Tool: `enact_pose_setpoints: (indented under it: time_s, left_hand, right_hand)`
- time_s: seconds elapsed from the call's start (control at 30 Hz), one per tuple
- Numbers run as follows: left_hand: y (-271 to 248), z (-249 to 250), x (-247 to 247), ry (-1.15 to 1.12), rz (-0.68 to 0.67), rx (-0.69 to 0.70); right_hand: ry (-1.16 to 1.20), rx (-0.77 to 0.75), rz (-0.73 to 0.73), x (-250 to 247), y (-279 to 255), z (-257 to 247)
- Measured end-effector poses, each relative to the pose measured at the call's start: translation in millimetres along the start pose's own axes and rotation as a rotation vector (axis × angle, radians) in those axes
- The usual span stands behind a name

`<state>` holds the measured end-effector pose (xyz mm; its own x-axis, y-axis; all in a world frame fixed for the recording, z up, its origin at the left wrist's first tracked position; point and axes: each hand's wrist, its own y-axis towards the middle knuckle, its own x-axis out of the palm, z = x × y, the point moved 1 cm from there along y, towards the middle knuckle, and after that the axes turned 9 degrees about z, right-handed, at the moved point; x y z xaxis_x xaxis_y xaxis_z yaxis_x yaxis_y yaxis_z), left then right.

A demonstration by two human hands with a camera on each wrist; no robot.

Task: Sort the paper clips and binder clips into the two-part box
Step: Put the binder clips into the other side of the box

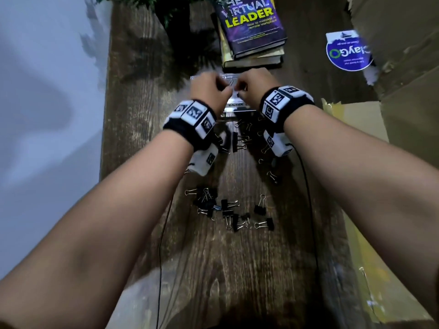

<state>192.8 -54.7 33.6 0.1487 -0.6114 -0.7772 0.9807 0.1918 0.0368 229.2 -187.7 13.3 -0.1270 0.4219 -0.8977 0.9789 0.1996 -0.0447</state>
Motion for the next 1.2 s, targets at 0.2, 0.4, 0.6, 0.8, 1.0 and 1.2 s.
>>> enact_pose_setpoints:
  time_s: [0.2,0.4,0.6,0.8,1.0,1.2]
  left_hand:
    - [23,18,32,0.122,-0.132,0.161]
    - [7,13,49,0.225,-0.227,0.341]
    - [-42,-16,51,0.18,-0.177,0.35]
    - [-67,-37,63,0.296,-0.287,0.22]
    - [-72,-45,68,0.256,-0.259,0.115]
    - [-71,-45,63,0.237,-0.287,0.123]
  right_hand:
    - [0.215,0.154,0.208,-25,-13,30]
    - [0.195,0.335,0.184,-27,-54,73]
    - [0.113,0.413,-0.013,11,-88,81]
    - [0.013,0.341,0.016,35,-88,67]
    - [0.264,0.491,0.105,37,-95,66]
    - [0.518,0.457,0.151,25,-89,69]
